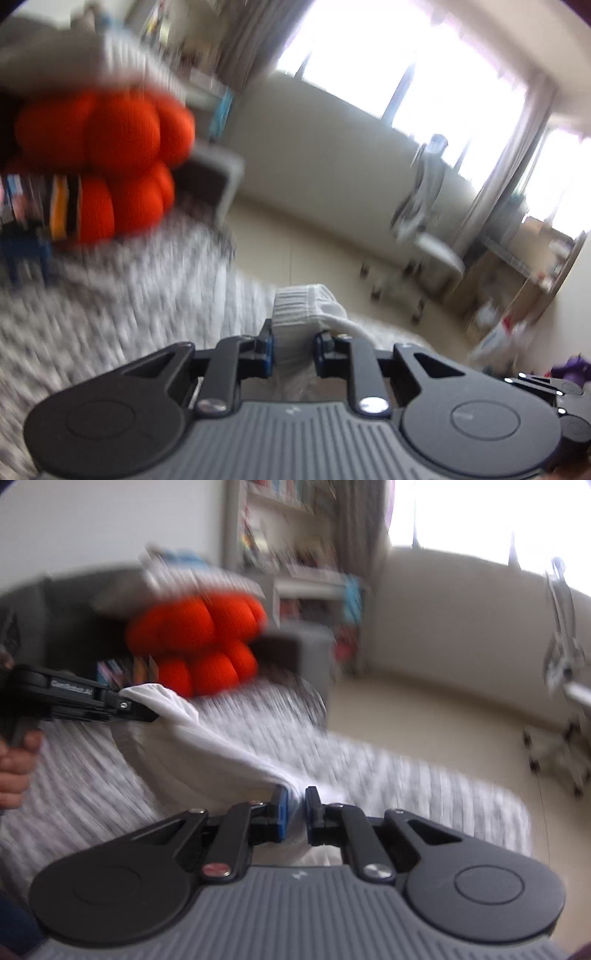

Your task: Fold clothes

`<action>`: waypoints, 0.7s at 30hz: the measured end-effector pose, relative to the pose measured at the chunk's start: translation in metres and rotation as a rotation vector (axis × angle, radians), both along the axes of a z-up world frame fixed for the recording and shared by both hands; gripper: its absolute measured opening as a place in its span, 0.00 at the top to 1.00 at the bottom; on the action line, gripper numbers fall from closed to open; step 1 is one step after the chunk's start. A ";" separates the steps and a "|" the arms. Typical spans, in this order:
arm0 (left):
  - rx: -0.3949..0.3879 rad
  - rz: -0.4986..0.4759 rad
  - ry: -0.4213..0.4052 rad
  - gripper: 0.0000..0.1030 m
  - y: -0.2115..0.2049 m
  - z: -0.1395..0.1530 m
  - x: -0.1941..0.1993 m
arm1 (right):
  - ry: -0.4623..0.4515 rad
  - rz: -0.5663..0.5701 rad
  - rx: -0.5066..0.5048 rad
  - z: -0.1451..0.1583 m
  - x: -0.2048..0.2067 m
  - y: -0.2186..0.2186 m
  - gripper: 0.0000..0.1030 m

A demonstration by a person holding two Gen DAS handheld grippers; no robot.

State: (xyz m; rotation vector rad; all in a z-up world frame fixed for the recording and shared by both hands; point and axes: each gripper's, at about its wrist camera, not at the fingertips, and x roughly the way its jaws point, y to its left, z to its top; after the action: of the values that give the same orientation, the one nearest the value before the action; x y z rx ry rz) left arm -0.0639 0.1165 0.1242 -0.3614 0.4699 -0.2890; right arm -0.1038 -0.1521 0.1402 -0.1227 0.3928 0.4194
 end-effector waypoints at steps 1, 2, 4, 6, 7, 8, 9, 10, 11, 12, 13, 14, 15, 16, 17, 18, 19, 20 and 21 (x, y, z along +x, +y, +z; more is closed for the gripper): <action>0.010 0.015 -0.012 0.80 0.007 0.006 -0.003 | -0.008 0.016 0.004 0.007 -0.002 -0.001 0.89; 0.019 0.029 -0.024 0.79 0.013 0.013 -0.006 | 0.011 0.037 -0.001 0.008 0.000 -0.001 0.86; 0.056 0.055 0.041 0.72 0.021 -0.002 -0.001 | 0.064 0.062 -0.028 -0.002 0.007 0.002 0.54; 0.070 0.081 0.117 0.64 0.030 -0.025 0.003 | 0.125 0.060 -0.074 -0.023 0.018 0.008 0.41; 0.064 0.090 0.152 0.60 0.035 -0.038 0.003 | 0.158 0.068 -0.094 -0.035 0.022 0.012 0.41; 0.058 0.100 0.187 0.57 0.041 -0.051 0.003 | 0.191 0.078 -0.113 -0.049 0.026 0.016 0.40; 0.039 0.105 0.209 0.50 0.047 -0.062 0.001 | 0.216 0.080 -0.132 -0.061 0.030 0.019 0.37; 0.022 0.115 0.227 0.45 0.053 -0.070 0.000 | 0.228 0.078 -0.144 -0.069 0.032 0.021 0.35; 0.012 0.129 0.236 0.42 0.058 -0.076 0.000 | 0.238 0.076 -0.153 -0.076 0.035 0.023 0.35; 0.002 0.143 0.245 0.37 0.063 -0.082 0.000 | 0.248 0.073 -0.163 -0.083 0.037 0.025 0.35; 0.000 0.148 0.251 0.34 0.064 -0.085 0.000 | 0.258 0.071 -0.172 -0.089 0.040 0.027 0.35; -0.003 0.153 0.258 0.34 0.064 -0.089 0.000 | 0.268 0.069 -0.182 -0.096 0.042 0.029 0.35; -0.006 0.158 0.264 0.32 0.065 -0.093 -0.001 | 0.271 0.076 -0.190 -0.100 0.043 0.029 0.35; -0.005 0.153 0.267 0.32 0.063 -0.095 -0.001 | 0.271 0.087 -0.200 -0.103 0.039 0.026 0.34; -0.004 0.148 0.270 0.32 0.061 -0.097 -0.001 | 0.268 0.096 -0.215 -0.106 0.039 0.028 0.34; 0.015 0.145 0.260 0.32 0.056 -0.101 -0.001 | 0.265 0.104 -0.231 -0.110 0.039 0.031 0.34; 0.035 0.142 0.250 0.35 0.052 -0.104 0.000 | 0.261 0.105 -0.245 -0.114 0.040 0.030 0.34; 0.054 0.139 0.239 0.38 0.048 -0.107 0.000 | 0.259 0.097 -0.253 -0.118 0.044 0.029 0.34; 0.083 0.139 0.236 0.61 0.043 -0.111 0.001 | 0.260 0.086 -0.248 -0.120 0.048 0.029 0.38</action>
State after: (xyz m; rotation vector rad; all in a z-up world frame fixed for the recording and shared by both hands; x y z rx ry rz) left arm -0.0626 0.1598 0.0129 -0.3464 0.6833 -0.0915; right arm -0.0558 -0.1235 0.0197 -0.3291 0.6977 0.4724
